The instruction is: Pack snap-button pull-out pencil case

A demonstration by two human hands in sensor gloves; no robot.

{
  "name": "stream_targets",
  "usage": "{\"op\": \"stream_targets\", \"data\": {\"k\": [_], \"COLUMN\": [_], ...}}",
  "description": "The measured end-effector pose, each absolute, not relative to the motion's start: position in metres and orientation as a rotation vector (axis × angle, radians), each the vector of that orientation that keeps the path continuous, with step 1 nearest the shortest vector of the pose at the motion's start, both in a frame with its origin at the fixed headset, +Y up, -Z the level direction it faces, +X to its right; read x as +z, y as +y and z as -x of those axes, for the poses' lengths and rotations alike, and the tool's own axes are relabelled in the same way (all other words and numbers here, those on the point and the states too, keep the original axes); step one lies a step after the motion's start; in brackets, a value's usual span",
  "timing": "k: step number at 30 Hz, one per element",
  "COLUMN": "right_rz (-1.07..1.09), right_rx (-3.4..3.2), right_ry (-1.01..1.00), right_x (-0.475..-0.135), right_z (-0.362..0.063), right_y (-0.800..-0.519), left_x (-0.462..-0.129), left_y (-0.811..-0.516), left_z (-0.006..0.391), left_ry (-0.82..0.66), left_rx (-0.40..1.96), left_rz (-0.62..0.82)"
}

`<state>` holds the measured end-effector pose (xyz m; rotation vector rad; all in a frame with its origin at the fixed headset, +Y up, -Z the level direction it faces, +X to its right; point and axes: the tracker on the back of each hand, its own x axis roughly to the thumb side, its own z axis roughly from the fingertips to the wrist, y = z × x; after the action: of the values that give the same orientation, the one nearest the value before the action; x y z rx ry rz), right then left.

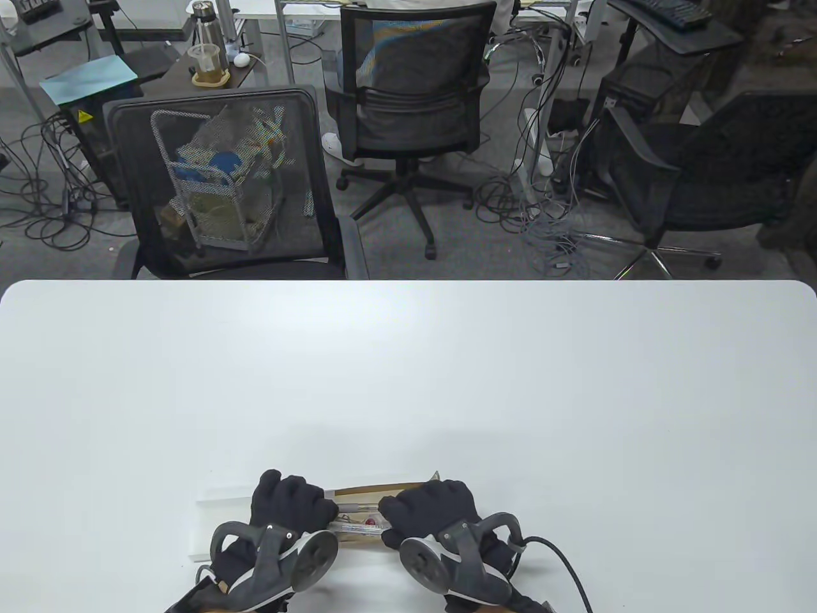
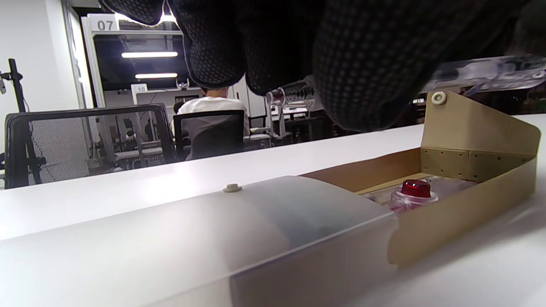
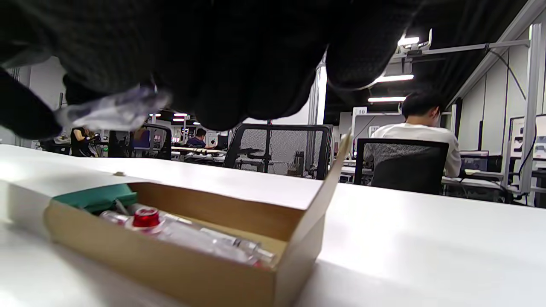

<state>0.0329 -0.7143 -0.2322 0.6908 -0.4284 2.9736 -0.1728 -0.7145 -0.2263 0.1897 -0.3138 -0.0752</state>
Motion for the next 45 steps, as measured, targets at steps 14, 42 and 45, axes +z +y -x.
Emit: {"op": "stream_targets", "data": {"k": [14, 42, 45], "right_rz": [-0.717, -0.822, -0.846], "right_rx": [2.966, 3.523, 3.522], "right_ry": [-0.459, -0.879, -0.882], "right_x": [-0.229, -0.240, -0.247], "right_z": [-0.024, -0.013, 0.000], "right_y": [-0.720, -0.715, -0.717], "left_x": [-0.228, -0.282, -0.281], "left_y": [-0.709, -0.745, -0.745], "left_z": [0.188, 0.268, 0.268], "left_ry": [-0.307, -0.122, -0.125], "left_rx": [0.021, 0.088, 0.092], "left_rz": [-0.198, 0.389, 0.386]}}
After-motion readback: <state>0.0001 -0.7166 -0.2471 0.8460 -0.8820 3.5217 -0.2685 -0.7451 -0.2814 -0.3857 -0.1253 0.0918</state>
